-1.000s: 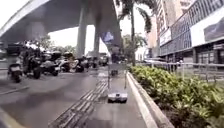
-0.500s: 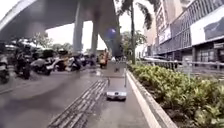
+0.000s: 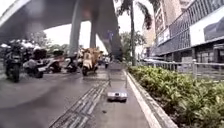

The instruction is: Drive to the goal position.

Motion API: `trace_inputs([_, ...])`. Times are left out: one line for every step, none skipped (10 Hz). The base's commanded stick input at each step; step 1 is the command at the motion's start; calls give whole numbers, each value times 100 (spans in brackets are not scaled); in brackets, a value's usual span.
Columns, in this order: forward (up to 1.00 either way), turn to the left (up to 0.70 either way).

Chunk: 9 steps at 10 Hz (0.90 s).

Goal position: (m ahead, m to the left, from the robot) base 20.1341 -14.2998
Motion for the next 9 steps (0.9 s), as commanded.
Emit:
trace_inputs([70,-12])
trace_inputs([70,-14])
trace_inputs([70,-14])
trace_inputs([70,-14])
trace_inputs([70,-14])
trace_inputs([70,-14])
trace_inputs([70,-11])
trace_inputs([70,1])
trace_inputs([70,1])
